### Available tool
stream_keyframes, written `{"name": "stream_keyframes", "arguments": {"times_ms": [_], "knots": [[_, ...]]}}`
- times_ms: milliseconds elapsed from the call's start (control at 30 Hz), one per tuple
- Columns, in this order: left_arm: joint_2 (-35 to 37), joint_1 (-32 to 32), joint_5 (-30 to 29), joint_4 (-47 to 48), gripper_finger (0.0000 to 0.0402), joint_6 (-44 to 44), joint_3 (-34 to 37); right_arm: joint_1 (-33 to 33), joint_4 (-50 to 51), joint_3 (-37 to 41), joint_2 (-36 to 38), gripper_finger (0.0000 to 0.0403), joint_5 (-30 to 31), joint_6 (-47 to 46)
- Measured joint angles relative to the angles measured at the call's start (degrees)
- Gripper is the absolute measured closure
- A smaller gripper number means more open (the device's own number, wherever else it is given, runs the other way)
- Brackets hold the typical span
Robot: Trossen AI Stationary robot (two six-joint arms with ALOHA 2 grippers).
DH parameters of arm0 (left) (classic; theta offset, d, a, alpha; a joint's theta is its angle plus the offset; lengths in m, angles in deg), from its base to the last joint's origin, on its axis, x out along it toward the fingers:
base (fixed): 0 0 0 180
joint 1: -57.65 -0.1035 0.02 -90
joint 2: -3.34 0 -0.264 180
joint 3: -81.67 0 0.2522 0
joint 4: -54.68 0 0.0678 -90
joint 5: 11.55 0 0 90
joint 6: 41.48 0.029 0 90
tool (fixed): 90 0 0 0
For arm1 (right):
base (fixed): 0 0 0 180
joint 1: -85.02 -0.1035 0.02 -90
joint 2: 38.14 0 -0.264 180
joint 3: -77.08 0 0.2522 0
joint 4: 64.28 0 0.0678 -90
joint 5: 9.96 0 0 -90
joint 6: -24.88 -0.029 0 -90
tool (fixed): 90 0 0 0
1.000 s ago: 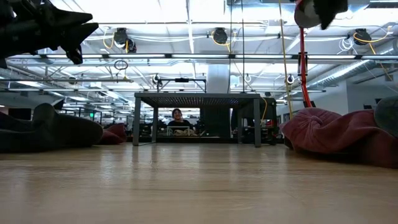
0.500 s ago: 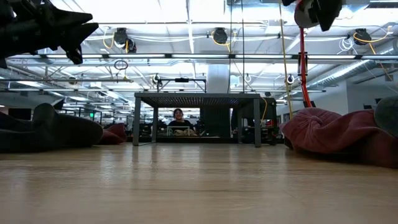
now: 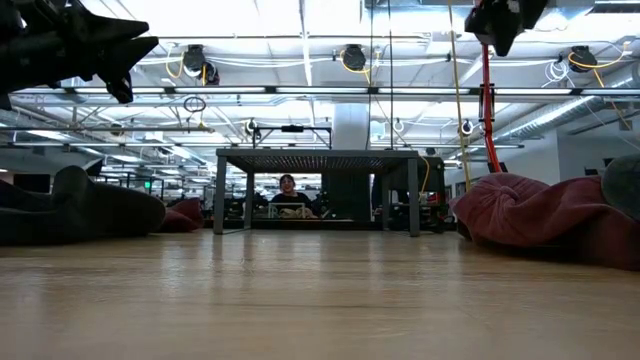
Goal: Pick & Place hat
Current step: Put the bottom right black cap on the shelf
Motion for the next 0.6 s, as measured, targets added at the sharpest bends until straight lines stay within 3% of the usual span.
{"name": "stream_keyframes", "arguments": {"times_ms": [333,600], "knots": [[0.00,0.00,-0.01,0.00,0.0289,0.00,0.00,-1.31,0.02,0.00,0.00,0.0156,-0.31,12.47],[0.00,-0.02,-0.02,0.00,0.0289,-0.01,0.01,-1.52,0.03,0.00,0.00,0.0156,-0.31,9.93]]}}
